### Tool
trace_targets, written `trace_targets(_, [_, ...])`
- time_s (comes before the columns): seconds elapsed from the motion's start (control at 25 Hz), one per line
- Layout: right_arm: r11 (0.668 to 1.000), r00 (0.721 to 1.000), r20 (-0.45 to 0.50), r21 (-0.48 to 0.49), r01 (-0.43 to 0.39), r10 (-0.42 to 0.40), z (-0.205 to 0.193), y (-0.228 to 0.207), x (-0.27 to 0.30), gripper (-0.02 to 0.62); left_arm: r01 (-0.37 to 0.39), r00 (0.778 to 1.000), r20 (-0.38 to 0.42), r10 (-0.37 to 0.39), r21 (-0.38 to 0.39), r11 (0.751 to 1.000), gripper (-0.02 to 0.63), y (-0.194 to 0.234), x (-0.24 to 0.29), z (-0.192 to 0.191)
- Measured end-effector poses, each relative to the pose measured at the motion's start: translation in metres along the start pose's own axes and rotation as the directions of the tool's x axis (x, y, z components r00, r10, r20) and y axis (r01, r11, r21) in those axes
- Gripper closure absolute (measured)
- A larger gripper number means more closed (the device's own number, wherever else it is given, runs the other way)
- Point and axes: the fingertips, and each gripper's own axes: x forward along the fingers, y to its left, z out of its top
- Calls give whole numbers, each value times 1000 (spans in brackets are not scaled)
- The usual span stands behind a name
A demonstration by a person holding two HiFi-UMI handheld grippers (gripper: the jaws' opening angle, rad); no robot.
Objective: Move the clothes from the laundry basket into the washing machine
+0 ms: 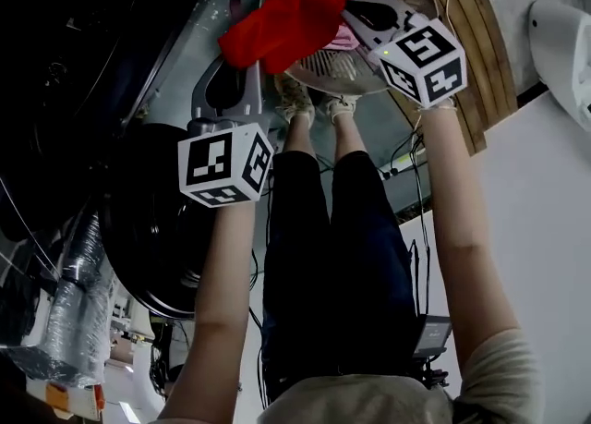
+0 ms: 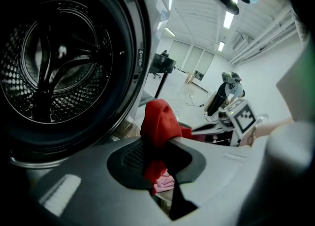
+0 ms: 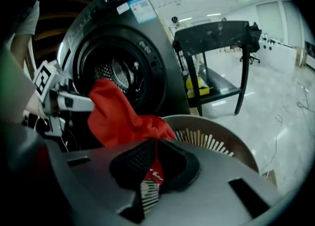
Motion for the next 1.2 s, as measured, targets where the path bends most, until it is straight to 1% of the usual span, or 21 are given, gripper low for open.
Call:
trace_targets(0.08, [998,998,69,68,-3,-1,23,9,-24,574,34,999,3,-34,-26,999,548,-9,9,4])
trace_targets(0.12, [995,995,104,96,-7,-3,34,14,-34,574,79,997,12,-79,-37,996,545,-18,13,7])
trace_targets(0.16, [993,991,136,116,-10,-6,46,19,-41,574,142,990,29,-141,-49,989,535,-29,16,11])
trace_targets(0.2, [991,986,164,131,-18,-4,56,24,-47,574,215,976,48,-212,-64,974,505,-42,19,15])
trace_targets(0.24, [989,982,186,144,-32,5,65,29,-52,574,285,958,63,-281,-74,956,462,-54,22,17])
trace_targets(0.28, [986,980,200,155,-53,21,71,34,-54,574,341,939,67,-337,-72,937,403,-65,24,19])
trace_targets(0.32, [984,978,203,162,-74,40,76,39,-56,574,378,925,58,-375,-51,924,334,-74,26,19])
trace_targets(0.36, [983,978,199,161,-93,60,80,44,-57,574,396,918,40,-395,-13,918,312,-80,29,18])
trace_targets(0.4, [982,978,191,156,-110,79,83,49,-58,574,398,917,15,-399,39,917,293,-83,32,17])
trace_targets(0.48, [978,975,190,149,-148,119,91,60,-62,574,375,926,-29,-376,163,912,270,-86,37,15])
trace_targets(0.56, [971,967,201,149,-188,157,100,72,-67,574,355,933,-41,-358,267,896,264,-89,42,17])
trace_targets(0.6, [968,964,205,146,-202,171,103,78,-68,574,346,935,-34,-353,297,890,262,-91,44,20])
trace_targets(0.64, [968,961,208,138,-211,180,106,83,-68,574,331,939,-18,-343,310,891,262,-91,46,24])
trace_targets(0.76, [963,951,236,133,-236,201,107,91,-69,574,276,952,47,-302,292,916,269,-84,51,34])
trace_targets(0.8, [957,946,251,149,-249,206,106,91,-68,574,263,955,59,-291,289,921,308,-81,51,35])
trace_targets(0.84, [950,940,268,173,-262,211,105,91,-66,574,249,958,63,-279,294,923,378,-77,51,34])
trace_targets(0.88, [941,934,287,198,-275,212,104,90,-63,574,236,962,62,-266,300,924,421,-73,49,32])
trace_targets(0.92, [933,928,306,220,-285,212,104,90,-59,574,222,966,62,-251,300,928,443,-68,47,31])
trace_targets(1.0, [927,920,333,234,-293,207,103,94,-52,574,192,974,66,-217,276,942,459,-55,40,27])
trace_targets(1.08, [930,920,335,229,-288,202,101,102,-45,572,145,983,75,-167,238,960,463,-34,32,23])
trace_targets(1.2, [934,932,314,242,-265,183,93,106,-32,572,31,996,83,-43,139,990,466,18,23,15])
